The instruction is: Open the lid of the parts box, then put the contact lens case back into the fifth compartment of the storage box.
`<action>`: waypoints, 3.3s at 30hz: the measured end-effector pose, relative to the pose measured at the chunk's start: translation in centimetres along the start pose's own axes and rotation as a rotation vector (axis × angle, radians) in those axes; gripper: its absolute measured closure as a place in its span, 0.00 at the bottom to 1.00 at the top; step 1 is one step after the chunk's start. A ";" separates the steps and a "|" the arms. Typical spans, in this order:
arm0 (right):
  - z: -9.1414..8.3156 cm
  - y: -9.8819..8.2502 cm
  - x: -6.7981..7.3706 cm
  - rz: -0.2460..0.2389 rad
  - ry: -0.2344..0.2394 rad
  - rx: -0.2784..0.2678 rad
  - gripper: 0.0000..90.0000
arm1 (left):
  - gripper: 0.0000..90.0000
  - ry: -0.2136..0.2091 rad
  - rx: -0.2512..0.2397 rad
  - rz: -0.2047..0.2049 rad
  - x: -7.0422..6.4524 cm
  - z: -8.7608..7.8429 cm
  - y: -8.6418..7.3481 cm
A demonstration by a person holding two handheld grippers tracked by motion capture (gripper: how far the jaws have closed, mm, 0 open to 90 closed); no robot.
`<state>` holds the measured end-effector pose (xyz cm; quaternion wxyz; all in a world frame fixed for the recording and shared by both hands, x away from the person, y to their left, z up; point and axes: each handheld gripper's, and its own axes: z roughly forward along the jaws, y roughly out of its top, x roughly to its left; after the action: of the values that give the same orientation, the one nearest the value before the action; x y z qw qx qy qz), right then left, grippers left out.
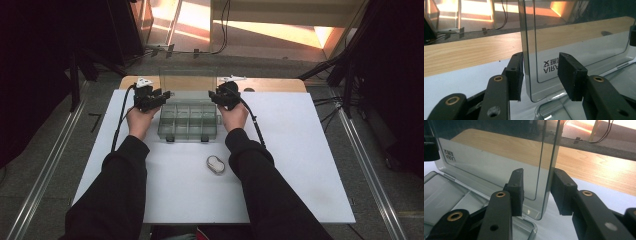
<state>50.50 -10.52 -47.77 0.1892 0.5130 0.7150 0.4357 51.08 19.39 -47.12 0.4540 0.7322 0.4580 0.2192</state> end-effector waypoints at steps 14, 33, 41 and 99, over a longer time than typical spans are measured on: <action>1.5 -0.3 -0.4 0.043 -0.025 0.022 0.68 | 0.64 0.047 -0.013 -0.031 0.1 1.5 -0.7; 2.5 -1.0 -0.1 0.020 -0.049 0.073 0.65 | 0.57 0.025 0.025 -0.052 0.5 2.5 -1.8; 1.7 -0.4 -0.5 0.085 0.005 0.080 0.58 | 0.49 0.022 0.044 -0.060 0.5 2.0 -1.5; -10.5 -3.3 0.1 -0.011 0.431 0.175 0.30 | 0.27 -0.324 0.214 -0.070 -5.8 -7.4 -0.9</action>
<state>41.09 -15.26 -44.70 -0.0106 0.4186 0.7767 0.4706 42.40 17.95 -43.72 0.4488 0.7856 0.4247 0.0325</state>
